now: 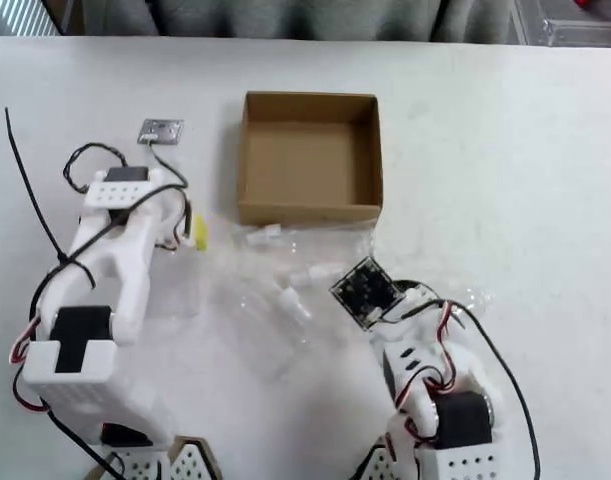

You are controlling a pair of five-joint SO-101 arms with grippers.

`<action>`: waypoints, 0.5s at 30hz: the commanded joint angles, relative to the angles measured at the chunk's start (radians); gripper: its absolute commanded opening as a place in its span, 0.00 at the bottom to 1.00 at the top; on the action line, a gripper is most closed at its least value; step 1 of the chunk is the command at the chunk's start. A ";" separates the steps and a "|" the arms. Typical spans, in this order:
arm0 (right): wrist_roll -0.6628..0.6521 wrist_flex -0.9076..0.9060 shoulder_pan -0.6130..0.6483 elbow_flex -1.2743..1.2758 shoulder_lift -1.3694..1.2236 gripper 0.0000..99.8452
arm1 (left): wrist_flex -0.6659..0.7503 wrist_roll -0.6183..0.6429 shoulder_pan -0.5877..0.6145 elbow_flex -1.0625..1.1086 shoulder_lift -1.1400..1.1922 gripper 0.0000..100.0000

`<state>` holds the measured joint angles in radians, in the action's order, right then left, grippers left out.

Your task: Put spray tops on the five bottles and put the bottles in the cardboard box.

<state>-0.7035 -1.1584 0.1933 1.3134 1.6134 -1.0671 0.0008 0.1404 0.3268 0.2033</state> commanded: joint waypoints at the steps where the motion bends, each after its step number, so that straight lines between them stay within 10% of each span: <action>1: -0.012 -0.093 0.051 -0.218 -0.265 0.03 | 0.018 -0.005 0.005 -0.008 -0.059 0.08; 15: -0.641 -0.509 0.104 -0.422 -0.690 0.05 | 0.032 -0.009 0.007 -0.006 -0.058 0.08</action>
<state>-1.2758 -1.6586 0.2869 0.9022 0.9367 -1.0533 0.0008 0.1404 0.3268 0.2033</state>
